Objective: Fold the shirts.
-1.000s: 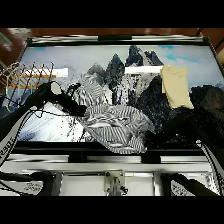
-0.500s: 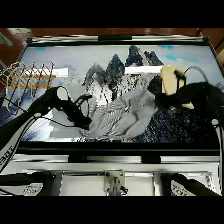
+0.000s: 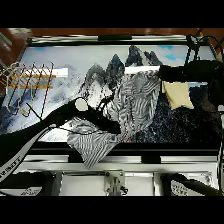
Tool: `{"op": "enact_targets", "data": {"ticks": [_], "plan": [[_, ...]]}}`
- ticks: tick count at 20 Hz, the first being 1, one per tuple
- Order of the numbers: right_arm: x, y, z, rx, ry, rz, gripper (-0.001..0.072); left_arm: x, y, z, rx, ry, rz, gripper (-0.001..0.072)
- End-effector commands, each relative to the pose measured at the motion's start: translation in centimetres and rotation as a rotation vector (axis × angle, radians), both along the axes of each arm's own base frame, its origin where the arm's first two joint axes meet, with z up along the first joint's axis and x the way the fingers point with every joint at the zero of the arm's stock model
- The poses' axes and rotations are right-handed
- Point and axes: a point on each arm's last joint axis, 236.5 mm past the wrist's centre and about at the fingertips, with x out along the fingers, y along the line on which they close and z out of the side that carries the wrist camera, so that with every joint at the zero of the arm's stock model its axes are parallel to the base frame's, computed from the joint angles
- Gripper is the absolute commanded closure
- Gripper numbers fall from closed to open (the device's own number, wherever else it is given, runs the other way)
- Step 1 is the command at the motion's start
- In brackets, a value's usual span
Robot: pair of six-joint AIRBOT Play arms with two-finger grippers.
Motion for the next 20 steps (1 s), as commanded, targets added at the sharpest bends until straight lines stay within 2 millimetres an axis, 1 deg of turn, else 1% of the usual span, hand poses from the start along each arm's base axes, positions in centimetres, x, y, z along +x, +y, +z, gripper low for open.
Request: {"op": "enact_targets", "data": {"ticks": [1,2,3,5,6,7,8,9,10,12,13,15,18,20], "plan": [[-1.8,0.9,-1.2,-0.013,0.074,0.085,0.063,2.8,1.7,2.5,-0.038,0.025,0.047,0.0048],[-2.6,1.2,-1.6,-0.015,0.105,0.11,0.063,4.4,2.9,3.7,-0.044,-0.003,0.054,0.0049],[-3.4,1.5,-2.0,-0.014,0.14,0.13,0.063,6.6,4.3,4.7,-0.03,-0.057,0.07,0.0049],[-5.3,1.9,-2.7,-0.018,0.21,0.182,0.063,10.9,6.4,6.6,0.02,-0.21,0.107,0.0049],[-6.1,2.1,-3.0,-0.016,0.239,0.207,0.063,12.9,6.9,7.4,0.041,-0.291,0.127,0.0048],[-6.7,2.4,-3.0,-0.007,0.261,0.227,0.063,14.6,6.8,8.2,0.043,-0.364,0.135,0.0049],[-7.1,2.8,-2.8,0.005,0.265,0.24,0.063,15.6,6.2,8.7,0.031,-0.412,0.127,0.0048],[-7.1,3.0,-2.4,0.016,0.255,0.244,0.063,16.3,5.3,8.6,0.025,-0.448,0.112,0.0049],[-7.0,3.3,-1.8,0.026,0.234,0.243,0.063,16.8,4.5,8.1,0.024,-0.49,0.078,0.0048],[-7.0,3.8,-0.8,0.048,0.209,0.253,0.063,17.3,2.6,6.9,0.029,-0.638,-0.074,0.0048],[-7.2,3.9,-0.6,0.048,0.206,0.258,0.063,17.7,1.6,6.7,0.027,-0.698,-0.105,0.0048],[-7.4,3.9,-0.3,0.049,0.201,0.261,0.063,18.6,0.0,6.3,0.023,-0.776,-0.111,0.0048],[-7.5,4.3,0.0,0.071,0.201,0.267,0.063,18.2,-1.6,4.6,0.028,-0.808,-0.164,0.0048],[-7.6,4.7,0.3,0.091,0.201,0.273,0.063,18.2,-2.6,3.6,0.03,-0.816,-0.167,0.0049]]}}
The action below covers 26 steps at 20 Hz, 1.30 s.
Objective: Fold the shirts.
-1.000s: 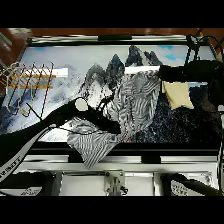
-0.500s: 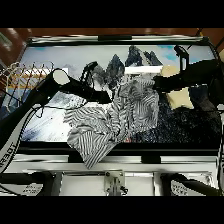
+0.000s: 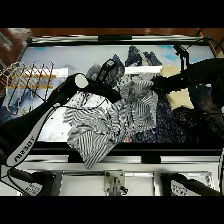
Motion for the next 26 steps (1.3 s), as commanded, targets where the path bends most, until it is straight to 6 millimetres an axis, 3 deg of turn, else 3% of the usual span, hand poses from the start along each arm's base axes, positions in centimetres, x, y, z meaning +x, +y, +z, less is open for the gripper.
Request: {"op": "enact_targets", "data": {"ticks": [1,6,10,11,13,14,16,18,21,22,24,26], "plan": [[-0.4,0.8,0.6,0.038,0.006,0.014,0.063,1.0,-1.8,-1.3,0.006,-0.086,-0.013,0.005],[-1.9,2.5,1.4,0.115,0.055,0.062,0.063,4.1,-2.2,0.2,-0.045,-0.206,0.08,0.0061],[-3.1,4.4,3.2,0.221,0.074,0.108,0.063,3.9,-2.6,0.3,-0.052,-0.21,0.08,0.0122],[-3.2,4.6,3.7,0.231,0.059,0.113,0.063,3.8,-2.7,0.3,-0.051,-0.207,0.076,0.0215],[-3.6,4.5,4.5,0.217,0.025,0.125,0.063,3.1,-2.7,-0.2,-0.038,-0.181,0.055,0.0559],[-3.7,4.4,4.9,0.212,0.012,0.126,0.063,2.9,-2.4,-0.3,-0.029,-0.165,0.045,0.064],[-4.0,4.1,5.5,0.192,-0.016,0.123,0.063,3.1,-1.0,1.3,-0.032,-0.164,0.049,0.0642],[-3.6,3.5,5.8,0.154,-0.065,0.109,0.063,4.3,0.9,6.2,-0.075,-0.236,0.09,0.0642],[0.6,2.5,7.9,0.125,-0.283,0.046,0.063,5.9,4.3,19.5,-0.2,-0.455,0.167,0.0642],[2.5,2.3,9.7,0.16,-0.363,-0.017,0.063,5.7,5.2,24.5,-0.25,-0.54,0.184,0.0642],[5.3,2.9,15.2,0.218,-0.559,-0.106,0.063,3.2,6.8,34.9,-0.357,-0.711,0.194,0.0641],[5.8,5.2,23.2,0.257,-0.806,-0.117,0.063,-0.8,8.2,43.7,-0.457,-0.86,0.187,0.0641]]}}
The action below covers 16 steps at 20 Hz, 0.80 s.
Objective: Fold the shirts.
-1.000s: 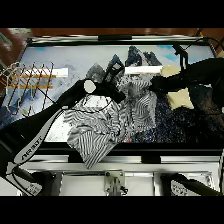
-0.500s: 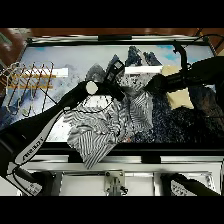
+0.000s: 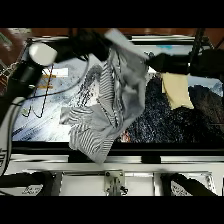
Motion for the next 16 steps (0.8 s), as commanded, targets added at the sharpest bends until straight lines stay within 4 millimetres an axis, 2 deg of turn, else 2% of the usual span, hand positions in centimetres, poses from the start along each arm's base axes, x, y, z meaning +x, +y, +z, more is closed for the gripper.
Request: {"op": "enact_targets", "data": {"ticks": [1,2,3,4,5,6,7,8,9,11,13,15,16], "plan": [[1.8,1.7,13.5,0.092,-0.439,-0.124,0.063,-6.6,4.0,16.0,-0.166,-0.295,0.018,0.0641],[0.4,2.8,18.0,0.118,-0.564,-0.122,0.063,-9.1,5.2,19.5,-0.217,-0.366,0.025,0.0641],[-1.1,3.3,21.7,0.143,-0.662,-0.122,0.063,-11.1,6.6,21.8,-0.252,-0.417,0.038,0.0641],[-2.7,3.5,24.6,0.162,-0.731,-0.116,0.063,-13.0,7.9,23.3,-0.255,-0.454,0.046,0.0641],[-4.1,3.5,26.6,0.154,-0.779,-0.104,0.063,-14.3,9.0,23.8,-0.226,-0.477,0.063,0.0641],[-5.3,3.8,27.4,0.14,-0.79,-0.071,0.063,-15.3,9.8,23.3,-0.172,-0.474,0.071,0.0641],[-6.0,4.3,26.9,0.099,-0.77,-0.036,0.063,-15.6,10.5,22.0,-0.128,-0.417,0.08,0.0641],[-6.3,4.7,25.2,0.041,-0.712,-0.004,0.063,-15.4,11.3,19.7,-0.089,-0.306,0.095,0.0641],[-6.4,5.0,22.2,-0.034,-0.61,0.035,0.063,-14.7,12.1,16.8,-0.032,-0.182,0.125,0.0642],[-6.8,4.4,14.3,-0.224,-0.342,0.095,0.063,-13.2,14.2,8.8,0.138,0.104,0.205,0.0641],[-9.1,3.3,6.8,-0.364,-0.035,0.174,0.063,-12.9,15.7,0.5,0.289,0.379,0.244,0.0641],[-12.4,3.3,1.2,-0.412,0.244,0.286,0.063,-13.5,15.6,-6.7,0.398,0.591,0.221,0.0641],[-13.7,3.6,-0.8,-0.413,0.354,0.336,0.063,-13.7,15.3,-10.1,0.428,0.679,0.216,0.0641]]}}
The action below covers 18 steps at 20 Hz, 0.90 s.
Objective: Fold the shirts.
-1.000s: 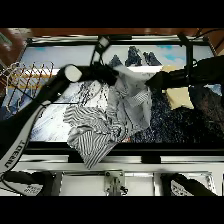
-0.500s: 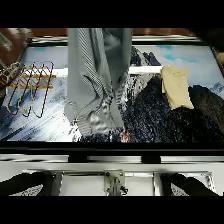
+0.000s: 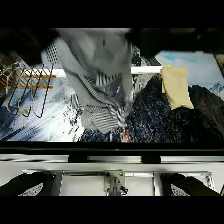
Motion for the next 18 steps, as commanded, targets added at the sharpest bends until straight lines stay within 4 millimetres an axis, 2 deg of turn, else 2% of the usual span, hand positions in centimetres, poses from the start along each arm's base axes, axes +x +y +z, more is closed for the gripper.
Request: {"op": "enact_targets", "data": {"ticks": [1,3,5,7,9,10,12,13,14,15,18], "plan": [[-6.2,-1.7,-10.2,-0.218,0.506,0.089,0.063,-2.2,2.3,-13.8,0.194,0.442,0.071,0.0641],[-6.5,-1.4,-13.8,-0.238,0.63,0.113,0.063,-3.5,1.0,-20.1,0.211,0.593,0.033,0.0641],[-6.3,-2.6,-18.3,-0.319,0.721,0.101,0.063,-4.2,-1.7,-23.7,0.103,0.676,0.011,0.0641],[-5.3,-5.2,-22.7,-0.445,0.779,0.02,0.063,-4.3,-4.7,-25.2,-0.036,0.708,-0.006,0.0641],[-3.7,-8.4,-25.6,-0.579,0.788,-0.089,0.063,-4.0,-7.2,-25.8,-0.12,0.698,-0.015,0.0641],[-3.0,-9.5,-26.3,-0.619,0.787,-0.133,0.0629,-3.9,-8.2,-25.9,-0.137,0.685,-0.023,0.0641],[-2.3,-9.6,-26.8,-0.615,0.79,-0.178,0.0605,-3.3,-10.2,-26.1,-0.147,0.635,-0.047,0.0641],[-2.2,-9.5,-26.8,-0.601,0.796,-0.198,0.0554,-2.8,-11.1,-26.1,-0.157,0.606,-0.05,0.0641],[-2.3,-9.6,-26.7,-0.596,0.807,-0.215,0.0299,-2.2,-11.6,-26.1,-0.173,0.58,-0.044,0.0641],[-2.8,-9.7,-26.5,-0.6,0.819,-0.215,0.0257,-1.2,-11.8,-25.9,-0.195,0.548,-0.027,0.0641],[-3.3,-9.9,-24.4,-0.53,0.829,-0.346,0.0253,1.8,-11.4,-24.7,-0.258,0.457,0.032,0.0641]]}}
